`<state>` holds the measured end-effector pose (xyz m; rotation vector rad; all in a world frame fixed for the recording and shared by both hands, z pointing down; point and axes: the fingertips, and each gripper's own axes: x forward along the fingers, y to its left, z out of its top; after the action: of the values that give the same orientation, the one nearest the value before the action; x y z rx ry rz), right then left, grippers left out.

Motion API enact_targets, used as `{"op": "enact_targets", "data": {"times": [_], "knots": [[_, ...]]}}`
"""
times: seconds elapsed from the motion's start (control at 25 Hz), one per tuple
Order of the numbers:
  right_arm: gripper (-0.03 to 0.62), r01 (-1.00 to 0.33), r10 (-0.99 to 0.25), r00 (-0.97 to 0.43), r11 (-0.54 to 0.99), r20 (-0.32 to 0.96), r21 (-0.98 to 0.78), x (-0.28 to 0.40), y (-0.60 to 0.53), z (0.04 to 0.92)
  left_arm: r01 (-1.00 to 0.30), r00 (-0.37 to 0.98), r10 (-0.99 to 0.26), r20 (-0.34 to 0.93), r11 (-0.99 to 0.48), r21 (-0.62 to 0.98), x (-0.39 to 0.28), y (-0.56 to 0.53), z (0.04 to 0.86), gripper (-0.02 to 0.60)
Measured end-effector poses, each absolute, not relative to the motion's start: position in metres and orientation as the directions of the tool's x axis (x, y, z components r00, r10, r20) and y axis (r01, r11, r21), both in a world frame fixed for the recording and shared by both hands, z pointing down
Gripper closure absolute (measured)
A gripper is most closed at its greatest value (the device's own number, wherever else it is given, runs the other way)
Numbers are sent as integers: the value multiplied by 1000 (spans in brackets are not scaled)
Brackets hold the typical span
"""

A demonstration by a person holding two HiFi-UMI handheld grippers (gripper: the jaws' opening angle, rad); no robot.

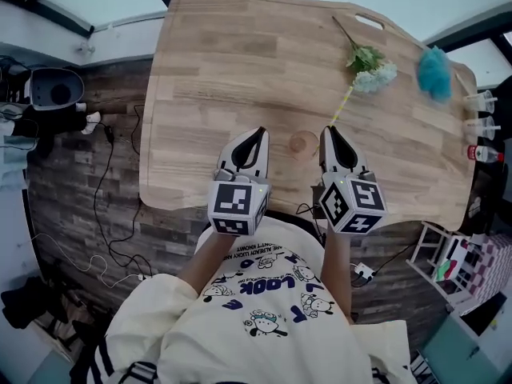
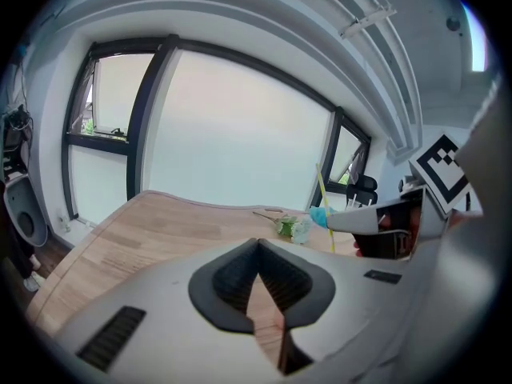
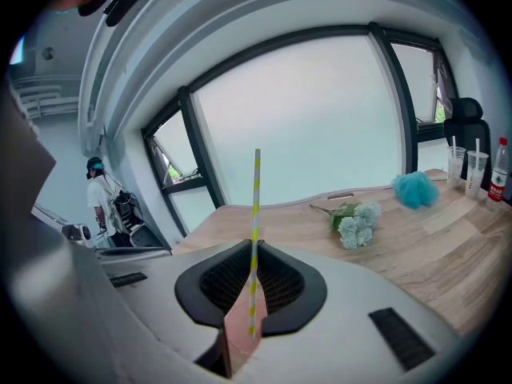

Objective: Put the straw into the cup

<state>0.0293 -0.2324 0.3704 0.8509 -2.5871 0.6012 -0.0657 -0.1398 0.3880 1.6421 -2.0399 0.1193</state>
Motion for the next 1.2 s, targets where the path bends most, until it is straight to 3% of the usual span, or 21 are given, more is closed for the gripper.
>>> {"op": "enact_targets", "data": {"times": [0.68,1.2], "knots": [[573,-615,-505,-776,739,379,-274,16,-226,387,-939,-129,-888,442,253,234,-68,-139,392,549],[574,-637,-519,-758,720,395,-274,28,-221,410,-937,-124,-871,475,260,233,-64,-135,406,549]]}}
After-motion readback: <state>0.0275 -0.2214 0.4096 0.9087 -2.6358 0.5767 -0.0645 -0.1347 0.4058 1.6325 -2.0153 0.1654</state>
